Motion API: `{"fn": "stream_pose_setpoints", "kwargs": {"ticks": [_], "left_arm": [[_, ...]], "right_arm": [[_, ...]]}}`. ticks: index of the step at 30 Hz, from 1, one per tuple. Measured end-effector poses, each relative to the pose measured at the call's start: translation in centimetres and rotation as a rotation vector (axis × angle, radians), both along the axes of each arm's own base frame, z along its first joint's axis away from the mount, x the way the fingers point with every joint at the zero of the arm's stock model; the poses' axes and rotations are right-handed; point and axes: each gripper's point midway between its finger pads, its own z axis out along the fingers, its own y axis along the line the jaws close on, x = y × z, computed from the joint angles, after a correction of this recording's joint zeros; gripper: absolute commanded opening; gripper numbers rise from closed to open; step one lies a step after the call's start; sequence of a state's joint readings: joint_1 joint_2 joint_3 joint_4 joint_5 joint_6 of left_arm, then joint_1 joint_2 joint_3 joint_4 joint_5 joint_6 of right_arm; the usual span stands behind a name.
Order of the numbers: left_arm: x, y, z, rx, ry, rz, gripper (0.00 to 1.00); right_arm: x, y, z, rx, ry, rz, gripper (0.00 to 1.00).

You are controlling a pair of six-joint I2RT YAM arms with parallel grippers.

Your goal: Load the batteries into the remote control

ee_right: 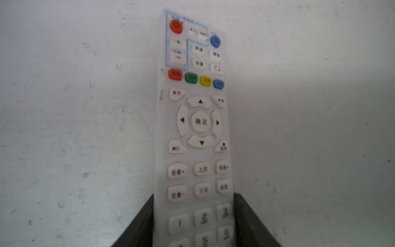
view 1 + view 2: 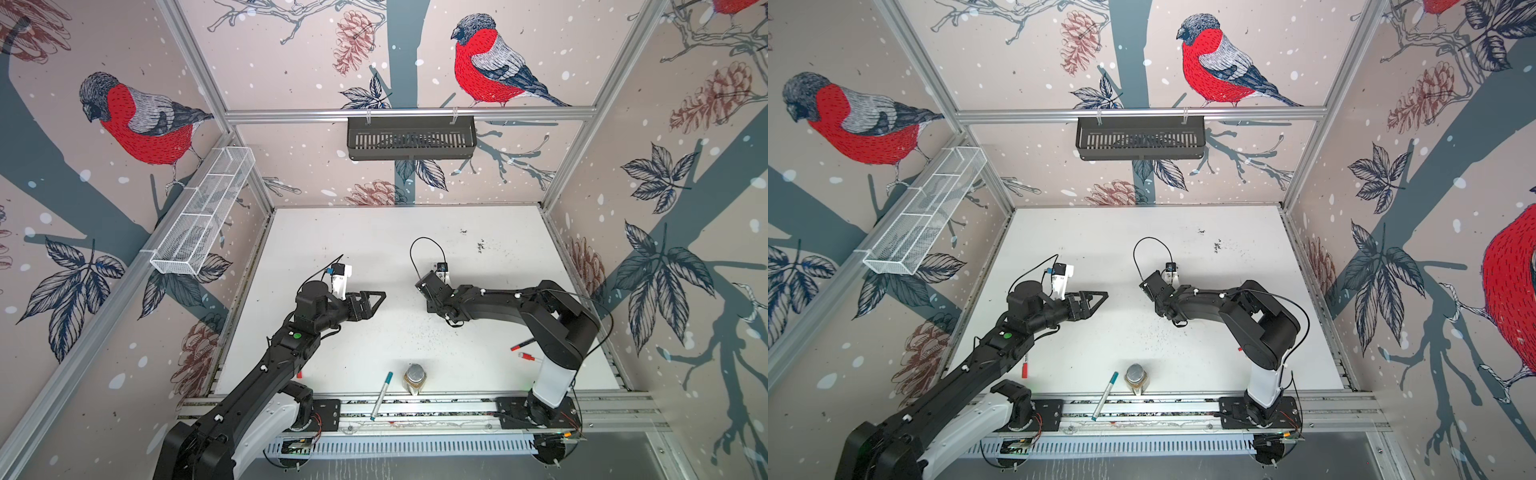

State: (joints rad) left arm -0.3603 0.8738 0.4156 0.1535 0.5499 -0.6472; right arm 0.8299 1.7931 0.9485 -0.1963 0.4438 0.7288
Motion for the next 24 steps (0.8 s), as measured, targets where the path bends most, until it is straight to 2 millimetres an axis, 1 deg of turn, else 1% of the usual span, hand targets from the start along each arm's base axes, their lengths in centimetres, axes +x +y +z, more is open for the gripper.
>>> {"fn": "stream_pose_setpoints", "kwargs": {"ticks": [2,4,7,9,11,14,17,20,22,24], "left_arm": [[0.0,0.0,0.0,0.0,0.001,0.001,0.97],[0.1,0.0,-0.1,0.002,0.006,0.002,0.97],[0.3,-0.1,0.1,0.002,0.005,0.002,0.97],[0.5,-0.1,0.4,0.003,0.0,0.003,0.97],[0.8,-0.1,0.8,0.012,-0.012,0.002,0.97],[1.9,0.2,1.2,0.051,-0.02,0.028,0.98],[3.4,1.0,1.4,0.12,-0.023,0.09,0.97],[5.2,2.7,2.1,0.224,-0.043,0.187,0.97],[6.4,4.1,2.7,0.303,-0.064,0.26,0.97],[7.4,5.6,3.1,0.382,-0.077,0.333,0.97]], "right_arm": [[-0.2,0.0,0.6,0.004,0.004,0.012,0.64],[-0.2,0.3,1.7,0.022,-0.007,0.03,0.67],[-0.4,0.5,3.7,0.065,-0.037,0.063,0.78],[-0.8,0.2,5.2,0.092,-0.068,0.086,0.83],[-0.9,-0.5,6.5,0.118,-0.097,0.103,0.86],[-0.5,-3.0,8.0,0.127,-0.143,0.084,0.91],[0.1,-6.1,9.2,0.113,-0.2,0.061,0.94],[0.6,-9.3,10.7,0.072,-0.28,0.04,1.0],[1.0,-11.2,12.0,0.044,-0.343,0.022,1.0],[1.6,-13.7,13.1,0.015,-0.404,-0.029,1.0]]}}
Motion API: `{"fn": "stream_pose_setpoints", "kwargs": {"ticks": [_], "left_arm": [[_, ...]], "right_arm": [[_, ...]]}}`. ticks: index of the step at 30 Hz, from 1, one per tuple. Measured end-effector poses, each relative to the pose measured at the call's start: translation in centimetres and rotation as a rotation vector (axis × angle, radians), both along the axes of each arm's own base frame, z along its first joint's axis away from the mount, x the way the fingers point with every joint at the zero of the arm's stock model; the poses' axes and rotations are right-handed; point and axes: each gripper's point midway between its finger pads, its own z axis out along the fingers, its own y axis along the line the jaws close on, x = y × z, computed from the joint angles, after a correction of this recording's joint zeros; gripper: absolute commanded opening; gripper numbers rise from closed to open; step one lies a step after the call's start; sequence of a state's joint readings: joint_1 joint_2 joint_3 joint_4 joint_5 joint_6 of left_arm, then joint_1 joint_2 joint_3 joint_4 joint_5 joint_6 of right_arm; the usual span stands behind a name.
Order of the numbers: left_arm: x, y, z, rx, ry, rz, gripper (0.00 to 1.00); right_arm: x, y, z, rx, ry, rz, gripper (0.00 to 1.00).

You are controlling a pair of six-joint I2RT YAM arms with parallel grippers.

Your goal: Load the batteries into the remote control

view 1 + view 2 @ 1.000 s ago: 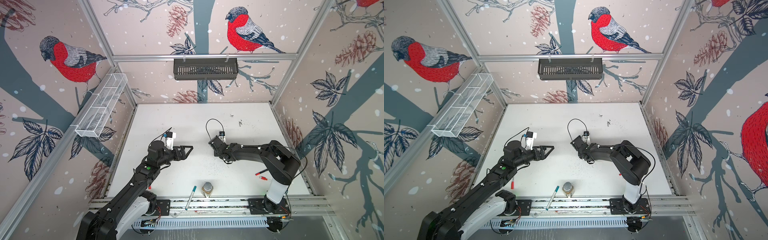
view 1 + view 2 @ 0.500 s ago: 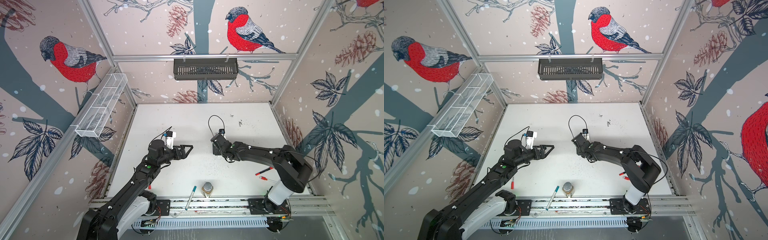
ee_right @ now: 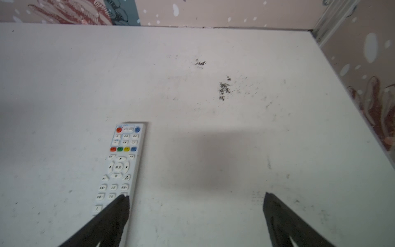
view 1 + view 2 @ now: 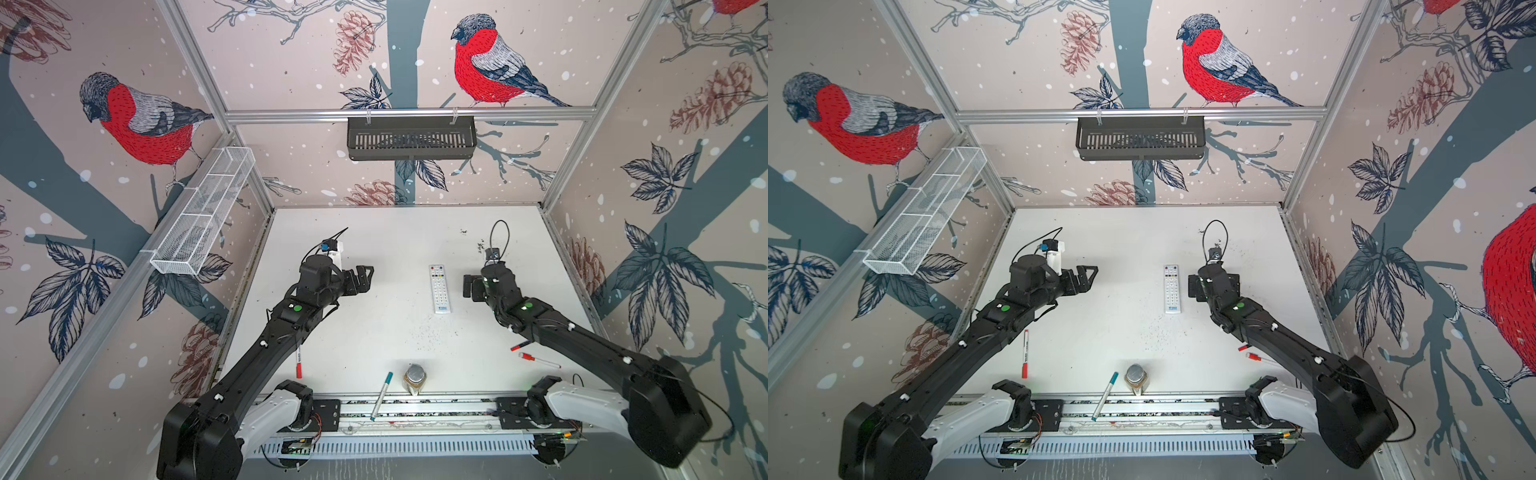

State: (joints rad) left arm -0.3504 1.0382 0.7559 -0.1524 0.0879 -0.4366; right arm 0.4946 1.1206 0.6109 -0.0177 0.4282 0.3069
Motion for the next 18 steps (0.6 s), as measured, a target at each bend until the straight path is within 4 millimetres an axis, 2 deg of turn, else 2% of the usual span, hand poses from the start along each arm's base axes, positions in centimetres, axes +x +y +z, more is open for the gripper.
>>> {"fn": "stream_pose_setpoints", "kwargs": {"ticks": [4,10,13,18], "left_arm": [[1.7,2.3,-0.1,0.152,-0.022,0.098,0.97],[2.8,6.2,-2.1,0.36,-0.054,0.248,0.97],[2.3,8.2,-4.8,0.454,-0.079,0.314,0.97],[1.3,11.4,-9.2,0.59,-0.138,0.43,0.97]], "right_arm": [[1.2,-4.5,1.3,-0.019,-0.098,-0.134,0.99],[1.9,-7.5,-0.4,-0.093,-0.196,-0.2,0.99],[2.6,-8.5,-1.6,-0.147,-0.216,-0.213,0.99],[4.0,-9.9,-1.7,-0.166,-0.249,-0.24,0.99]]}}
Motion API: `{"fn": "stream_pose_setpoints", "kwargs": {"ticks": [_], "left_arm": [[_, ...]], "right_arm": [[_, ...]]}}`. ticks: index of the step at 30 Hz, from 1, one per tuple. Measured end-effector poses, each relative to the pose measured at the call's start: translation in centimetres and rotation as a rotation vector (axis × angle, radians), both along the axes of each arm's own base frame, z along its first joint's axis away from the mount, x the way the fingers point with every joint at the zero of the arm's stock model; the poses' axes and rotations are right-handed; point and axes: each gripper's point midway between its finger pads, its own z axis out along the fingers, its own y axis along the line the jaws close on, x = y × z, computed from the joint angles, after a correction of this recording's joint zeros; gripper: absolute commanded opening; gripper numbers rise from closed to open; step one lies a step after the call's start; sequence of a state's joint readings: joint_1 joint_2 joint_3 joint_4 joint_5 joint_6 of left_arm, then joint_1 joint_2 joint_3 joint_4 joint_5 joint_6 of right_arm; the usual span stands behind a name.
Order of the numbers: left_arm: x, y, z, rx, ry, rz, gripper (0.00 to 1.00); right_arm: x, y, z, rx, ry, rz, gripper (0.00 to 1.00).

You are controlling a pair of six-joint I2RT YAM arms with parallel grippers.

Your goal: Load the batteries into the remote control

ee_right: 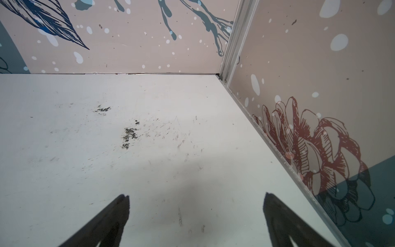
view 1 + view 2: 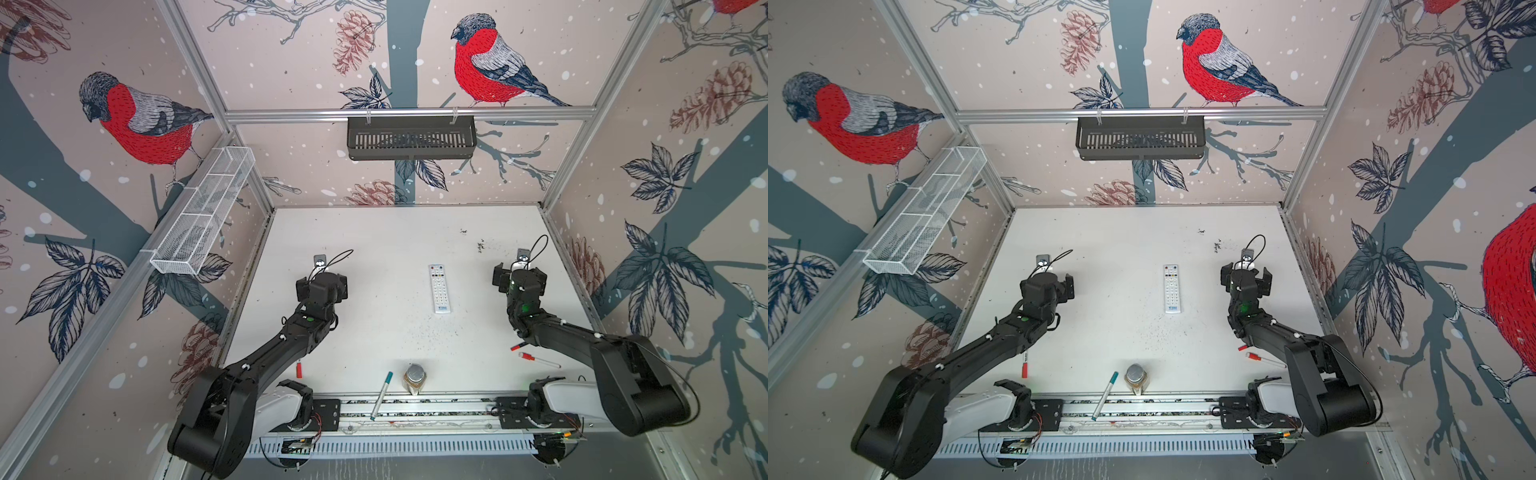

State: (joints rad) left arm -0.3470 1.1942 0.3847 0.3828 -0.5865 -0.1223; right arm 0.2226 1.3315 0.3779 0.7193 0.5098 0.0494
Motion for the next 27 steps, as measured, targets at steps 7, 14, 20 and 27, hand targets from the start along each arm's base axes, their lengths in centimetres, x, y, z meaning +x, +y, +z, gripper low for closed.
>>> {"fn": "stream_pose_setpoints", "kwargs": {"ticks": [7,14,20,27], "left_arm": [[-0.4,2.6,-1.2,0.103,-0.103,0.096,0.97],[1.0,2.7,0.8,0.095,-0.223,0.085,0.97],[2.3,2.7,0.7,0.115,-0.261,0.036,0.97],[2.6,5.0,1.4,0.059,-0.312,0.073,0.97]], "right_arm": [[1.1,0.4,-1.3,-0.008,0.013,0.032,0.99],[1.0,0.1,-1.8,-0.01,0.001,0.024,1.0],[0.9,-0.3,-1.3,-0.007,-0.024,0.012,1.0],[-0.9,-2.5,-2.9,-0.01,-0.044,-0.046,0.99]]}}
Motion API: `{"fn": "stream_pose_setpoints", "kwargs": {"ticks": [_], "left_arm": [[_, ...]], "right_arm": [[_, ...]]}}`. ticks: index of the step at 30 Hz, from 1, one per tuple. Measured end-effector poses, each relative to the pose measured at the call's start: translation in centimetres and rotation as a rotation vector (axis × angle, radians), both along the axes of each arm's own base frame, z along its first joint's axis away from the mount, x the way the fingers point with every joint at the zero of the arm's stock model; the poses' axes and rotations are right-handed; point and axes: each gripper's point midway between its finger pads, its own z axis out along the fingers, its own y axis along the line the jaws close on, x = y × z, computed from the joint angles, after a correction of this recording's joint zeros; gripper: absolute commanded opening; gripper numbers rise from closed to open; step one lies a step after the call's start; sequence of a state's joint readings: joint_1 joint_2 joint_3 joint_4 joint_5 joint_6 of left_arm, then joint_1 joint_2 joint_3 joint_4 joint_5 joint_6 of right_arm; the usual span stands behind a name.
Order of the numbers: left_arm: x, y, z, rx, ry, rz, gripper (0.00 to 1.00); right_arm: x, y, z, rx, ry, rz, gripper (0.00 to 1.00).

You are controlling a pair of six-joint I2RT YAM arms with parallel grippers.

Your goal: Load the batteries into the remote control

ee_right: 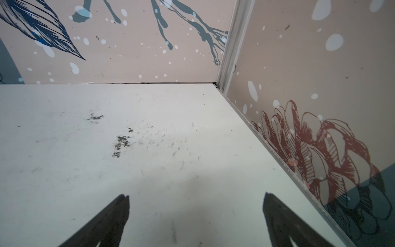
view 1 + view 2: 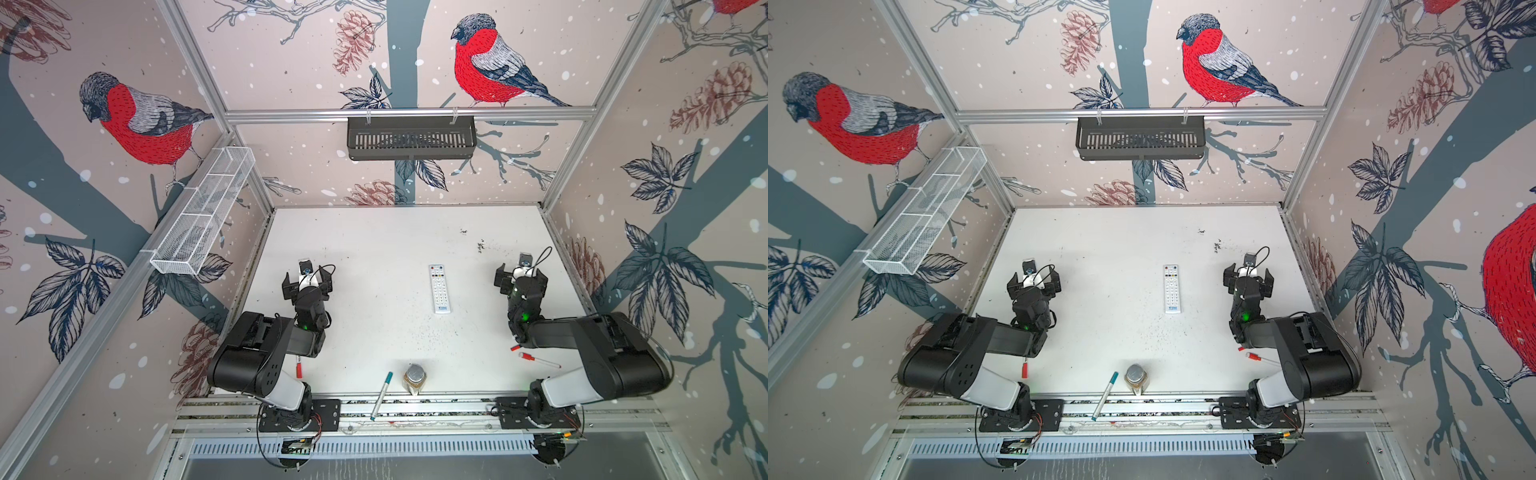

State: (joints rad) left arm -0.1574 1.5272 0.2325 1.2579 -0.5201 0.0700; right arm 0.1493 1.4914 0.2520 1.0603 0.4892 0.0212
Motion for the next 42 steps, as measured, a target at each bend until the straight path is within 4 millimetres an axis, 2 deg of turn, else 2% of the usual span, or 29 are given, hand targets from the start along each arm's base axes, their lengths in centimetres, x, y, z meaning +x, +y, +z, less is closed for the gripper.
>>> {"fn": "stream_pose_setpoints", "kwargs": {"ticks": [3,4,6,9,42], "left_arm": [[0.3,0.1,0.0,-0.029,-0.009,-0.023,0.97],[0.3,0.2,-0.1,-0.038,-0.011,-0.021,0.97],[0.2,0.6,-0.6,-0.053,-0.01,-0.018,0.97],[0.2,0.6,-1.1,-0.069,-0.003,-0.025,0.97],[0.2,0.4,-0.8,-0.081,-0.022,-0.037,0.97]], "right_arm": [[-0.3,-2.5,1.2,0.069,-0.095,-0.053,1.0],[-0.7,-2.8,0.8,0.077,-0.102,-0.065,0.99],[-0.8,-2.3,-0.2,0.085,-0.062,-0.033,1.0],[-0.2,-1.9,1.5,0.108,-0.134,-0.017,1.0],[0.0,-1.5,1.4,0.112,-0.123,-0.004,1.0]]}}
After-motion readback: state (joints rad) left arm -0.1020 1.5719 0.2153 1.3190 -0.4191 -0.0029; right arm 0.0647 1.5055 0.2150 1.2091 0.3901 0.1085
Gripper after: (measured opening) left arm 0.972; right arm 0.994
